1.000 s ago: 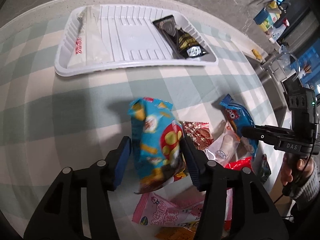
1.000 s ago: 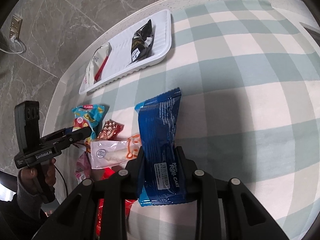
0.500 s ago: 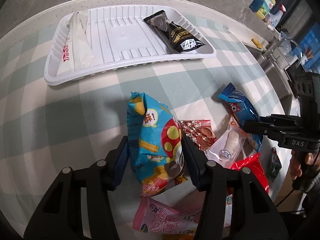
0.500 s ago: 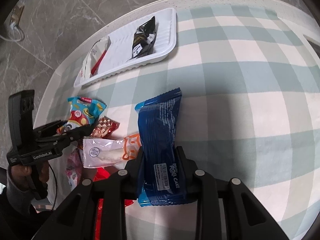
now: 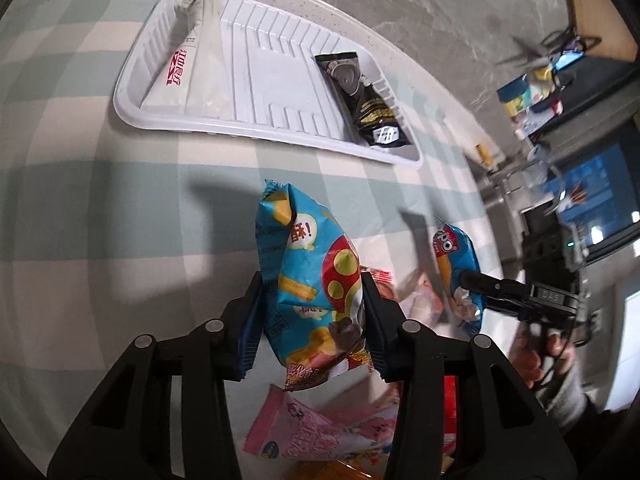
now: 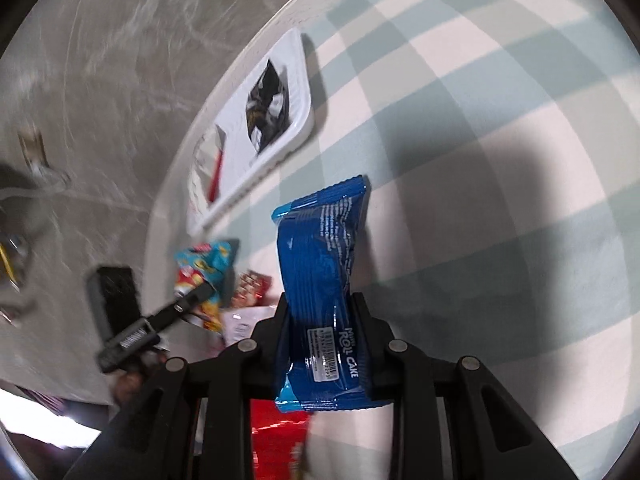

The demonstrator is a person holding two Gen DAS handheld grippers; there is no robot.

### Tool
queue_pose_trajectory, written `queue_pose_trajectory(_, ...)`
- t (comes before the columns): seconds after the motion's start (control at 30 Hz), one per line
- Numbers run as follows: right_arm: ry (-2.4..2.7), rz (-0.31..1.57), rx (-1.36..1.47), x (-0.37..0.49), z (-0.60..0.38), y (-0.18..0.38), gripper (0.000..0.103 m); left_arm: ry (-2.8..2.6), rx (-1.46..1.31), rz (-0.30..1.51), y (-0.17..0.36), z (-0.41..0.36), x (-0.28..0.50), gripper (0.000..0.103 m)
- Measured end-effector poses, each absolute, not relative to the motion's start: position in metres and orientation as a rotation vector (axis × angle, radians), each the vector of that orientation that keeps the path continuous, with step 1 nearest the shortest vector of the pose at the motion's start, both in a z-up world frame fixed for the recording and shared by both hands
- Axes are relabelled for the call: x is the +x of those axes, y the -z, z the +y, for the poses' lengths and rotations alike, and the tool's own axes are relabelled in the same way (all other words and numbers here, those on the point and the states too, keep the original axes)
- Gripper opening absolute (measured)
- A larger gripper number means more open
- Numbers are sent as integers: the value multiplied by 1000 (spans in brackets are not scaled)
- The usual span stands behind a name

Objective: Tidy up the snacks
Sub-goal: 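Carry both packets to the white tray and release them inside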

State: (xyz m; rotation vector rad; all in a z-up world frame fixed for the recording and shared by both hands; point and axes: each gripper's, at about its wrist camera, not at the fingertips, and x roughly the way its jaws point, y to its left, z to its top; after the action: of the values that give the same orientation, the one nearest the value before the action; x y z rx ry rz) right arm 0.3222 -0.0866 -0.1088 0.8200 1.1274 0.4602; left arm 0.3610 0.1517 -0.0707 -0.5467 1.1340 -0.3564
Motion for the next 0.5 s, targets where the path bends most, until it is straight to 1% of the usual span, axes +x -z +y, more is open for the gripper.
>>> queue_pose_trajectory(0.27, -516, 1083, 910, 328, -82, 95, 30, 416, -691, 1081, 52, 167, 362, 41)
queue_pose_trajectory(0.5, -549, 1055, 897, 351, -72, 79, 30, 428, -699, 1043, 35, 176, 375, 41)
